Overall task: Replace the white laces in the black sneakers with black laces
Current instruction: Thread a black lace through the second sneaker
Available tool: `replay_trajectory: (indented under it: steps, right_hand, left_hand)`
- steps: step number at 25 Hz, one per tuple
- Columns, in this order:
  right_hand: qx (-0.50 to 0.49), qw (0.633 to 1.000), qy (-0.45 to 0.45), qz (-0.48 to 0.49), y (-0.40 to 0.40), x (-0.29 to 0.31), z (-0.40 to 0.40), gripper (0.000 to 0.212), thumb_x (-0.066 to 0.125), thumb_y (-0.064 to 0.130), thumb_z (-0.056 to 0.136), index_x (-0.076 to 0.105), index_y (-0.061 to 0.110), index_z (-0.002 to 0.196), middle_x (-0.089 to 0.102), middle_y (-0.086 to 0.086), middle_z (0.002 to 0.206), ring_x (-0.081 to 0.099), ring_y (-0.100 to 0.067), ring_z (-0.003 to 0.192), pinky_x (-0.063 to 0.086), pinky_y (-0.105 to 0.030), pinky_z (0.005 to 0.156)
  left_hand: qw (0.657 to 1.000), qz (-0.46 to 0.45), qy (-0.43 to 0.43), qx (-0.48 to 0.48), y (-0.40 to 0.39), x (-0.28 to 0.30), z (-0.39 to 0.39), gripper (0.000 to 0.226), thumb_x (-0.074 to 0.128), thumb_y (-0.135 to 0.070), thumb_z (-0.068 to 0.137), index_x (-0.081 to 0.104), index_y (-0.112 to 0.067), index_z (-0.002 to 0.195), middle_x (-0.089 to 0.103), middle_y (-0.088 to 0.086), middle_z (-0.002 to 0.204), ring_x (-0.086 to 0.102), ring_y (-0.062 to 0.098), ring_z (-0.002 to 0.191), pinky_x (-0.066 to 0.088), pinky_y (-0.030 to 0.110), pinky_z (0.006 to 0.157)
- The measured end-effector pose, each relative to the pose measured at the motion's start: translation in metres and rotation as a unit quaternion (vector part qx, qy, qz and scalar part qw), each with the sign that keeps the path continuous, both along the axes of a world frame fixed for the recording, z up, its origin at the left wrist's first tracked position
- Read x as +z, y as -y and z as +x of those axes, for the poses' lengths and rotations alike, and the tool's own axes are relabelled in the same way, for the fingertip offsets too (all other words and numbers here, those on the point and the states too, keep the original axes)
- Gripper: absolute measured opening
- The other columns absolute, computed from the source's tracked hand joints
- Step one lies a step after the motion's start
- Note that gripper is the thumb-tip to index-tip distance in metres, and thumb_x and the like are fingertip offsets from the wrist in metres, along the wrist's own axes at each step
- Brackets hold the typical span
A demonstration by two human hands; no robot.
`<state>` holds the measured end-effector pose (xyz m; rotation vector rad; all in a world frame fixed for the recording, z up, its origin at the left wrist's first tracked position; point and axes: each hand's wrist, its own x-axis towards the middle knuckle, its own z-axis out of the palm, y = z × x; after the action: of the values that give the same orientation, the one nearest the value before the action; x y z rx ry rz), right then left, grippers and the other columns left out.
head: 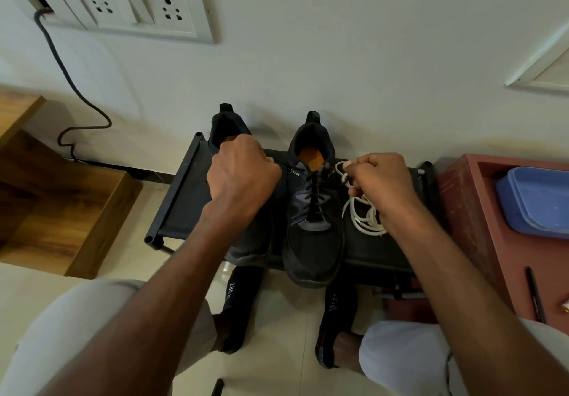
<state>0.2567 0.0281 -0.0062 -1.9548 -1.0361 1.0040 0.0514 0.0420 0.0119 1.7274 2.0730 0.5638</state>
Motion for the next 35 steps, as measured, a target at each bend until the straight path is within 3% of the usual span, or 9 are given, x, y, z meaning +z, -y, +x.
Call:
replay_trajectory:
  steps: [3, 6, 9, 13, 17, 22, 26, 30, 35]
  right_hand:
    - [0.068, 0.984, -0.153, -0.058, 0.004, 0.020, 0.004, 0.019, 0.073, 0.024, 0.097, 0.077, 0.005, 0.099, 0.050, 0.004, 0.054, 0.050, -0.012, 0.048, 0.048, -0.031, 0.061]
    - [0.115, 0.966, -0.229, -0.014, 0.011, 0.037, -0.002, 0.024, 0.070, 0.033, 0.100, 0.078, 0.011, 0.094, 0.050, 0.004, 0.057, 0.045, -0.012, 0.051, 0.044, -0.029, 0.057]
    - [0.115, 0.973, -0.172, 0.099, 0.020, 0.054, -0.005, 0.027, 0.065, 0.032, 0.103, 0.079, 0.012, 0.093, 0.058, 0.002, 0.063, 0.050, -0.012, 0.056, 0.042, -0.028, 0.051]
    - [0.108, 0.957, -0.181, 0.199, 0.034, 0.089, -0.009, 0.024, 0.064, 0.035, 0.103, 0.081, 0.023, 0.091, 0.076, -0.002, 0.106, 0.059, -0.010, 0.081, 0.050, -0.027, 0.064]
    - [0.145, 0.929, -0.236, 0.243, 0.043, 0.129, -0.010, 0.028, 0.053, 0.031, 0.109, 0.079, 0.020, 0.107, 0.076, 0.001, 0.117, 0.060, -0.016, 0.093, 0.048, -0.027, 0.068]
    - [0.112, 0.936, -0.099, 0.318, 0.044, 0.174, -0.020, 0.024, 0.056, 0.003, 0.101, 0.076, 0.016, 0.109, 0.079, -0.003, 0.092, 0.060, -0.008, 0.069, 0.043, -0.021, 0.054]
    - [0.071, 0.928, -0.101, 0.353, 0.043, 0.213, -0.024, 0.020, 0.063, 0.004, 0.100, 0.062, 0.009, 0.119, 0.080, -0.005, 0.085, 0.063, -0.006, 0.063, 0.044, -0.015, 0.053]
    - [0.071, 0.938, -0.080, 0.329, 0.044, 0.248, -0.021, 0.011, 0.068, 0.015, 0.100, 0.072, 0.015, 0.111, 0.080, 0.001, 0.084, 0.067, -0.008, 0.068, 0.047, -0.025, 0.055]
    - [0.066, 0.944, -0.088, 0.312, 0.051, 0.280, -0.020, 0.010, 0.070, 0.021, 0.099, 0.078, 0.017, 0.100, 0.080, 0.002, 0.087, 0.072, -0.011, 0.073, 0.050, -0.026, 0.059]
  left_hand:
    - [0.985, -0.031, 0.171, -0.020, -0.003, 0.009, 0.001, 0.029, 0.070, -0.024, 0.086, 0.072, 0.002, 0.072, 0.058, 0.014, 0.059, 0.050, 0.031, 0.054, 0.046, 0.038, 0.056]
    - [0.931, -0.045, 0.360, -0.037, 0.004, 0.030, 0.007, 0.038, 0.071, -0.035, 0.093, 0.069, -0.007, 0.068, 0.061, 0.010, 0.069, 0.057, 0.022, 0.066, 0.048, 0.035, 0.073]
    - [0.897, -0.001, 0.432, -0.096, 0.005, 0.053, 0.012, 0.038, 0.064, -0.036, 0.100, 0.067, -0.015, 0.069, 0.078, -0.003, 0.099, 0.069, 0.004, 0.104, 0.046, 0.042, 0.106]
    - [0.836, 0.042, 0.522, -0.165, 0.008, 0.084, 0.015, 0.036, 0.052, -0.032, 0.107, 0.069, -0.012, 0.082, 0.076, 0.007, 0.110, 0.069, 0.022, 0.116, 0.049, 0.043, 0.102]
    - [0.817, 0.091, 0.531, -0.209, 0.017, 0.113, 0.014, 0.031, 0.047, -0.027, 0.109, 0.072, -0.011, 0.098, 0.070, 0.008, 0.095, 0.068, 0.025, 0.098, 0.049, 0.036, 0.082]
    - [0.851, 0.183, 0.448, -0.202, 0.022, 0.159, 0.019, 0.021, 0.056, -0.005, 0.102, 0.066, -0.009, 0.119, 0.076, 0.011, 0.090, 0.074, 0.023, 0.086, 0.055, 0.033, 0.071]
    - [0.852, 0.197, 0.442, -0.200, 0.028, 0.203, 0.023, 0.022, 0.061, -0.003, 0.100, 0.063, -0.006, 0.121, 0.078, 0.012, 0.089, 0.077, 0.026, 0.088, 0.062, 0.037, 0.076]
    - [0.874, 0.181, 0.418, -0.170, 0.030, 0.237, 0.026, 0.020, 0.060, 0.003, 0.098, 0.069, -0.005, 0.114, 0.078, 0.011, 0.087, 0.077, 0.024, 0.085, 0.064, 0.041, 0.084]
    - [0.882, 0.187, 0.412, -0.132, 0.038, 0.265, 0.033, 0.017, 0.058, 0.003, 0.098, 0.072, -0.005, 0.103, 0.078, 0.011, 0.082, 0.078, 0.023, 0.080, 0.064, 0.042, 0.082]
